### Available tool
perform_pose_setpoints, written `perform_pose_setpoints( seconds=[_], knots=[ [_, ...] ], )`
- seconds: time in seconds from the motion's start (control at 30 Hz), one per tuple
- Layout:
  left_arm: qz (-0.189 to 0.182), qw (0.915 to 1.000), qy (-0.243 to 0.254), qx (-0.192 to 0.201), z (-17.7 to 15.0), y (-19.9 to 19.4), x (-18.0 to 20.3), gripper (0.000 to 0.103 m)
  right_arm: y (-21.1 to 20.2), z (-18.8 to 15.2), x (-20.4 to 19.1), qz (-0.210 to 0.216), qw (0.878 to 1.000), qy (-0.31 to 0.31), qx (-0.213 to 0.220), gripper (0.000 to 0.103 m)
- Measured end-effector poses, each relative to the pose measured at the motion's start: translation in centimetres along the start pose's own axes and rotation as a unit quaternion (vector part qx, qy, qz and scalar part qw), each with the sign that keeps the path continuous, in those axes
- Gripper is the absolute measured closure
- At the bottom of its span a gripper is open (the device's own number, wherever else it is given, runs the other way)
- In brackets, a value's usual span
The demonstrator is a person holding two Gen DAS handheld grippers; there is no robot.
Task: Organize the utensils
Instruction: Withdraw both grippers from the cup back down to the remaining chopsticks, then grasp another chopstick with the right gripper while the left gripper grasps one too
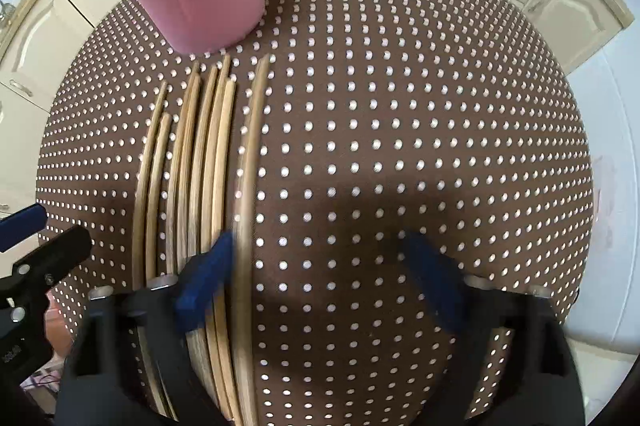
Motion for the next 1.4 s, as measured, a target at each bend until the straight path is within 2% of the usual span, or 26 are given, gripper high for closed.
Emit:
perform_pose_setpoints(
  seconds=[0.23,0.43,0.5,0.6,0.7,1.0,1.23,1.3,1.37,1.4],
  knots=[
    [-0.019,0.9998,-0.005,-0.006,0.7,0.1,0.0,0.037,-0.7,0.5,-1.5,0.019,0.999,-0.030,0.021,0.072],
    [-0.036,0.9991,-0.013,-0.016,1.7,1.0,0.4,0.037,-0.8,0.5,-1.0,0.055,0.998,-0.003,0.023,0.090],
    [-0.034,0.9991,-0.013,-0.023,1.9,1.5,0.5,0.037,-0.8,0.5,-0.1,0.085,0.996,0.018,0.022,0.090],
    [-0.025,0.9992,-0.009,-0.030,2.0,2.5,0.9,0.037,-1.0,0.6,0.9,0.106,0.994,0.030,0.022,0.090],
    [-0.024,0.9990,-0.009,-0.036,1.9,3.3,1.4,0.037,-1.1,0.7,1.0,0.104,0.994,0.023,0.024,0.090],
    [0.029,0.9981,-0.015,-0.053,3.0,5.9,2.3,0.034,-1.0,-0.8,2.5,0.118,0.992,0.028,0.030,0.090],
    [0.026,0.9968,-0.046,-0.060,4.2,6.8,2.8,0.033,-1.0,-0.6,2.5,0.116,0.992,0.037,0.026,0.090],
    [0.024,0.9970,-0.046,-0.058,4.5,6.8,2.0,0.034,-0.9,-0.4,2.2,0.111,0.993,0.036,0.026,0.090],
    [0.023,0.9980,-0.043,-0.040,4.8,6.8,1.8,0.041,-0.9,-0.3,2.2,0.110,0.993,0.034,0.026,0.090],
    [0.024,0.9982,-0.043,-0.034,4.9,6.7,0.8,0.048,-1.0,-0.2,2.3,0.113,0.993,0.037,0.026,0.091]
  ],
)
Point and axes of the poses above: each gripper's, at about its wrist camera, not at the fingertips, and y roughly the way its jaws point, x to its right, z to its top, the point moved 6 cm from there along y, roughly the way its jaws point, and after that the axes turned 4 degrees about -x, right-handed, at the moved point
